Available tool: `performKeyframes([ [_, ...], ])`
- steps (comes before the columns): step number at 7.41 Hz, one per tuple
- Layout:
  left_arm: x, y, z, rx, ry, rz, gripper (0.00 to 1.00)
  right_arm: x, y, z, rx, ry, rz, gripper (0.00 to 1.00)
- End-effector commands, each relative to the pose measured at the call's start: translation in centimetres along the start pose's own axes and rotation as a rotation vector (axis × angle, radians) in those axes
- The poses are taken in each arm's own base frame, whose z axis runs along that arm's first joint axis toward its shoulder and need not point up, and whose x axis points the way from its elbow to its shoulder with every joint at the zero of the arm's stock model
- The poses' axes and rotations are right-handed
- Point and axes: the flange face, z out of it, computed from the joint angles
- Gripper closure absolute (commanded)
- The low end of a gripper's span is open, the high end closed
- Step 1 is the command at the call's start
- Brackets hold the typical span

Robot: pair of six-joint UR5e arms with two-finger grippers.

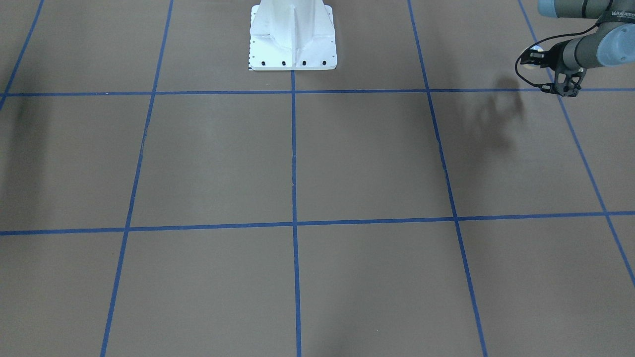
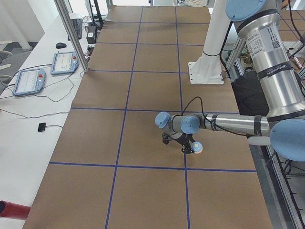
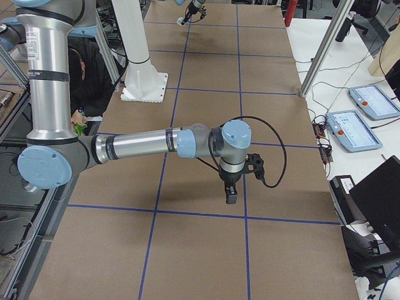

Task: Place and press bell with both arms
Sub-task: 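Carry the bell with the left gripper toward the table center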

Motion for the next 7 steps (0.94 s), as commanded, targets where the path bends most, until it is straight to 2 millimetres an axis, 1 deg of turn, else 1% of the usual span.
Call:
performKeyframes([
  [1,6.5,-6.6,-6.1,0.042,0.011,-0.042,0.72,0.0,0.0,0.0,0.0,0.0,0.0,0.0],
  [2,8.8,-8.6,-8.1,0.05,0.014,-0.045,0.72,0.0,0.0,0.0,0.0,-0.002,0.0,0.0],
  [4,11.9,-11.6,-13.2,0.107,0.032,-0.051,0.73,0.0,0.0,0.0,0.0,-0.002,0.0,0.0],
  [5,14.3,-13.4,-15.9,0.13,0.04,-0.073,0.73,-0.1,-0.1,-0.1,0.002,-0.001,-0.002,0.0],
  [7,19.2,-16.9,-20.3,0.176,0.057,-0.097,0.75,-0.3,-0.4,-0.3,0.008,0.0,-0.007,0.0],
])
